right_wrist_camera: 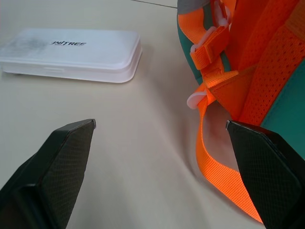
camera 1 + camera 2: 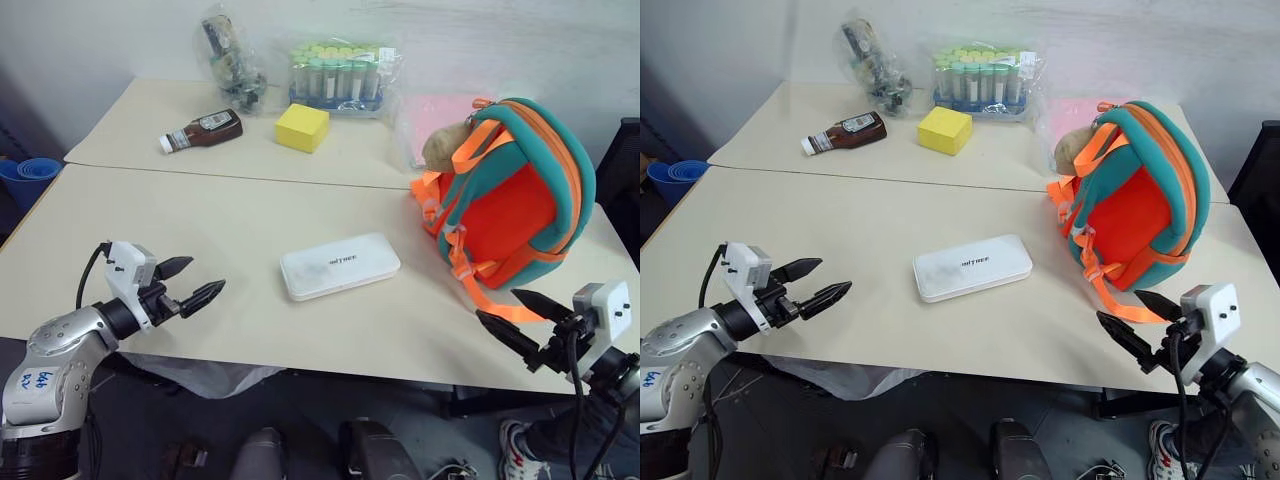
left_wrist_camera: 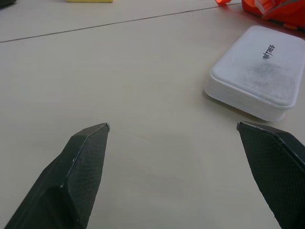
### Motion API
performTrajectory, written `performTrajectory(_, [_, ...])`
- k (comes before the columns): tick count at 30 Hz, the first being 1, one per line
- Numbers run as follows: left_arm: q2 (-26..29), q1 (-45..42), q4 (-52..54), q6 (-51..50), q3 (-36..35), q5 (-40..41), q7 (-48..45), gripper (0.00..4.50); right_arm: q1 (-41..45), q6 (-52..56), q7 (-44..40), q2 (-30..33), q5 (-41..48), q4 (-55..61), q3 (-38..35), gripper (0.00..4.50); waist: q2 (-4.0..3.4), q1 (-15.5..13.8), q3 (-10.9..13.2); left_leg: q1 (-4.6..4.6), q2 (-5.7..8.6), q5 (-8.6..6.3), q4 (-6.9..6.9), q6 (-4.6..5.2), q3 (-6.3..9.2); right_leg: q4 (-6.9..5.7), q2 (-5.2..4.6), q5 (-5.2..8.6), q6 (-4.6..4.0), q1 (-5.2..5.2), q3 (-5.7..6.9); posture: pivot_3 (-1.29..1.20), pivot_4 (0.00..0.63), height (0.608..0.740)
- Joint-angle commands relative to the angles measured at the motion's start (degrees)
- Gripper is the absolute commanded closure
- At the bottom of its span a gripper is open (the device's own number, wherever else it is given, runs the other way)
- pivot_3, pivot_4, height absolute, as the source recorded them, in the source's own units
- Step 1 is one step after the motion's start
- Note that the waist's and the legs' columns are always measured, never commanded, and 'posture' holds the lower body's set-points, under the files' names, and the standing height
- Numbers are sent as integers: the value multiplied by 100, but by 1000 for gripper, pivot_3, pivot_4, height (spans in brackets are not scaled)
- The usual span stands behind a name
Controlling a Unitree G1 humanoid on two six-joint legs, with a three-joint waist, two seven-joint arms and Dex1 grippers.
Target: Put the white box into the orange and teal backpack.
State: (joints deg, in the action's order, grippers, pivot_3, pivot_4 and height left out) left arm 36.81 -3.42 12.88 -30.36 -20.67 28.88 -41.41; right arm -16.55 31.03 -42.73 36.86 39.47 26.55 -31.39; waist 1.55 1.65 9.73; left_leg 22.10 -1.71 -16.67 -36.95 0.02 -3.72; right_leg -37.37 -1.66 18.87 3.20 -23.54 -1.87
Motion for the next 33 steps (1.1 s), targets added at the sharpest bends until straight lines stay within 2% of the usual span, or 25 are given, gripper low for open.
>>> performTrajectory(1, [102,7,242,135,39,-22,-38,0,-59,-208,-36,-73,-38,139,86,14,0,0,0,0,0,0,0,0,0,0,0,0,0,0,0,0,150,740])
performTrajectory(5, [105,-25,220,-94,13,83,94,0,-52,-297,-44,-36,-113,77,127,14,-1,2,1,0,0,0,-1,0,0,-3,0,0,0,0,-1,0,150,740])
performTrajectory(18, [163,5,355,80,238,-113,35,0,81,-390,-61,146,-602,43,386,14,-1,4,1,-1,0,0,-2,0,0,-3,0,0,0,0,-1,0,150,740])
performTrajectory(24, [372,-205,478,-59,932,-333,-163,1818,739,-453,-92,505,-1158,49,1216,1925,-3,8,2,-2,1,0,-4,0,-1,-4,-1,0,-1,0,-2,0,150,740])
performTrajectory(31, [284,-1032,-49,75,1981,-775,-415,4052,2348,-778,-239,506,-1894,-825,2486,4392,-4,-1,2,1,3,1,-6,1,-1,-4,-1,0,-2,-3,0,0,150,740])
performTrajectory(32, [250,-1162,-212,172,2122,-881,-467,4360,2658,-837,-212,427,-2022,-1059,2671,4500,-5,-2,3,0,4,1,-8,1,-1,-4,2,0,-2,-2,1,0,150,740])
performTrajectory(33, [220,-1278,-351,196,2220,-952,-489,4458,2966,-847,-131,336,-2140,-1315,2816,4500,-5,7,3,1,5,1,-7,2,-2,-5,2,0,-2,-3,1,0,150,740])
